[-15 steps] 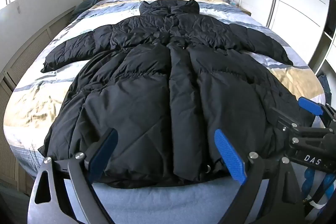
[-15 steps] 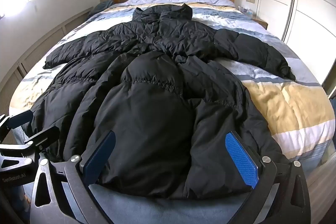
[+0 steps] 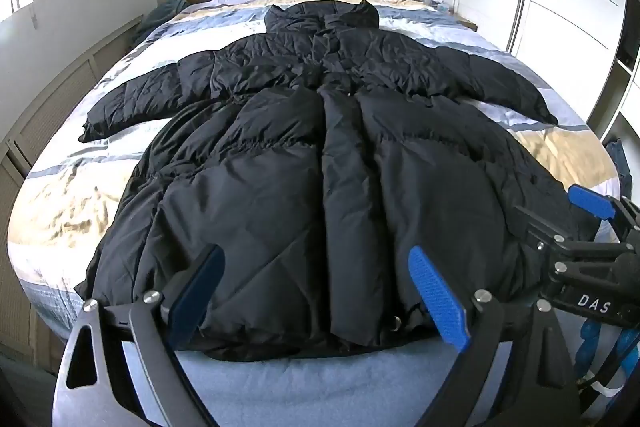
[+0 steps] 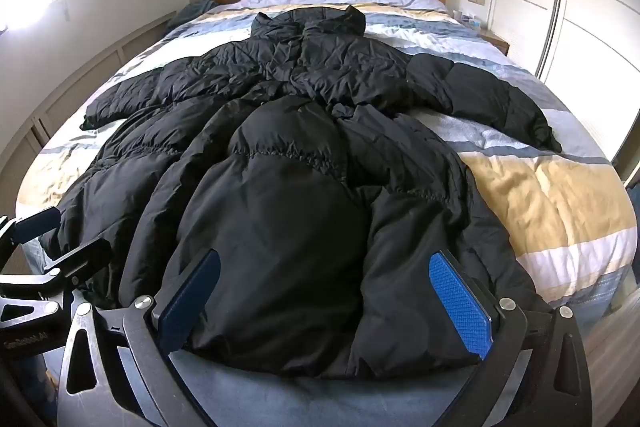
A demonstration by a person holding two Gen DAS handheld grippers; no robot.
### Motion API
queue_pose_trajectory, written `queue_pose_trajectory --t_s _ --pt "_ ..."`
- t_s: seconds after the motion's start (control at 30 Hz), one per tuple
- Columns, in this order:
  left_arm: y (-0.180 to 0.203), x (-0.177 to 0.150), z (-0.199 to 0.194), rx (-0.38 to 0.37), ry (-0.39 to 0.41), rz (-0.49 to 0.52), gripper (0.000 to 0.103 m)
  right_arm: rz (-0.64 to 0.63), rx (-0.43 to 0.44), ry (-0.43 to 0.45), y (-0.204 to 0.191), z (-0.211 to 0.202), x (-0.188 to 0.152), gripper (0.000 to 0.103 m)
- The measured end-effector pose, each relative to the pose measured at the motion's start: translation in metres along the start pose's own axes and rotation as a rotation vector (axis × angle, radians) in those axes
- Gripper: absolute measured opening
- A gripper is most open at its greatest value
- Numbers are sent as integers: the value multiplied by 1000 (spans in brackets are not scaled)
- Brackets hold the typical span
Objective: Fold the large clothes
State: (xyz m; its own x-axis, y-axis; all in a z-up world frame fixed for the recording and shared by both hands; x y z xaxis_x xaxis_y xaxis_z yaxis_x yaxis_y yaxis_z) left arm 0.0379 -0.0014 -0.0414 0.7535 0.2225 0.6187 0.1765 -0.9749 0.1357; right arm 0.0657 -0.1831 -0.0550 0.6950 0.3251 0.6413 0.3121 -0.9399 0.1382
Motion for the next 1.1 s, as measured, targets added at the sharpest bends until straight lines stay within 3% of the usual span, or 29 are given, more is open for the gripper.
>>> queue_pose_trajectory --t_s 1.1 --pt "-5 -3 6 5 -2 6 94 -2 5 -18 0 6 -3 102"
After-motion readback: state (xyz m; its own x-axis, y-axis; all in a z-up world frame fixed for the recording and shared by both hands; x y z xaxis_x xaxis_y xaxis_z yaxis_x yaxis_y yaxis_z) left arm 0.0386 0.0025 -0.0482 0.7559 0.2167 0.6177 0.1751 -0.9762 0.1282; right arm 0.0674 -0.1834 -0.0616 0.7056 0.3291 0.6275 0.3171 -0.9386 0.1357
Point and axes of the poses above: each gripper's, at about its wrist camera, not at the fingertips, and z roughly the way its jaws point, y to its right, x to its top, the point moved 6 cm from there along z, roughly the way its jaws point, and after that the axes turned 14 degrees about -z, right-handed, at the moved point
